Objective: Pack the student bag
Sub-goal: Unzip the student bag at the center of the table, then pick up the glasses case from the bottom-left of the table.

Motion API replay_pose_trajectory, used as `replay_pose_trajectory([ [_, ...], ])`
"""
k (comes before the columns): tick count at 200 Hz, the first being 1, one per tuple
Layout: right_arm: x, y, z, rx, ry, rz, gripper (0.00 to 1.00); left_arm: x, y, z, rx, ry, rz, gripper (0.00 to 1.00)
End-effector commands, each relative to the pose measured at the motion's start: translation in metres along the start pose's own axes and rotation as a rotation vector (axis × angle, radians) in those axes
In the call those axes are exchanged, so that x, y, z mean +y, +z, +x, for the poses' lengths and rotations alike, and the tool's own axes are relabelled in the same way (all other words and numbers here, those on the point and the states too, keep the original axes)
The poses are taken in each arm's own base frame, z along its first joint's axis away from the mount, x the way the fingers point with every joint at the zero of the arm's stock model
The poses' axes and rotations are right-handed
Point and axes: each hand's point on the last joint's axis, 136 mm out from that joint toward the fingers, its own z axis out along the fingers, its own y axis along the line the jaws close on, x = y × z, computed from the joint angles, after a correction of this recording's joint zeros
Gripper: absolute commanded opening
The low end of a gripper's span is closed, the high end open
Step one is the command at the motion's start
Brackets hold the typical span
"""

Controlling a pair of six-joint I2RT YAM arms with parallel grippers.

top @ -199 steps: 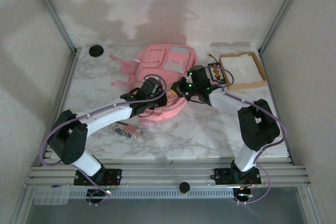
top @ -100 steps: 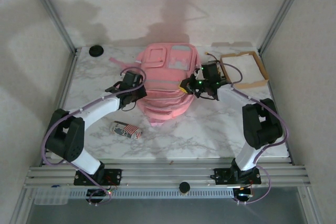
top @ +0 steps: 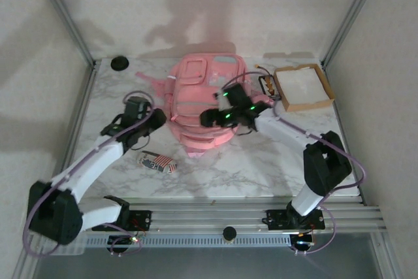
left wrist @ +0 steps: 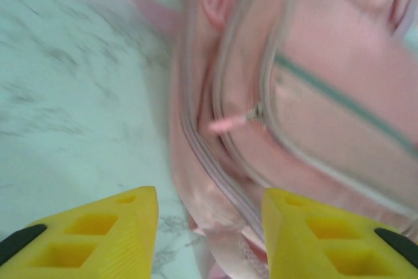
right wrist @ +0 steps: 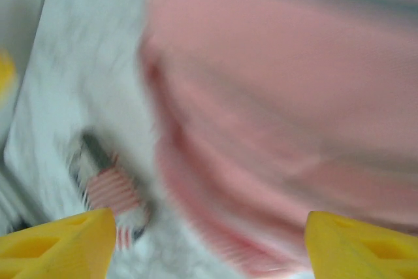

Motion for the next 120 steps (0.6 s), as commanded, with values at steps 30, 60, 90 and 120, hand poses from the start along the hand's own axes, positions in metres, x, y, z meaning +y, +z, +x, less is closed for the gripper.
replay_pose_trajectory([
  [30, 0.089, 0.073, 0.068, 0.181, -0.461, -0.13, 0.9, 0.058, -0.033, -0.015, -0.053, -0.184, -0.084, 0.49],
  [60, 0.109, 0.11, 0.085, 0.218, -0.619, -0.131, 0.99, 0.065, -0.036, -0.022, -0.065, -0.194, -0.087, 0.53],
  [90, 0.114, 0.135, 0.09, 0.238, -0.665, -0.126, 0.99, 0.065, -0.035, -0.03, -0.079, -0.163, -0.103, 0.57],
  [120, 0.117, 0.159, 0.108, 0.293, -0.734, -0.108, 0.98, 0.065, -0.034, -0.036, -0.081, -0.132, -0.126, 0.6],
])
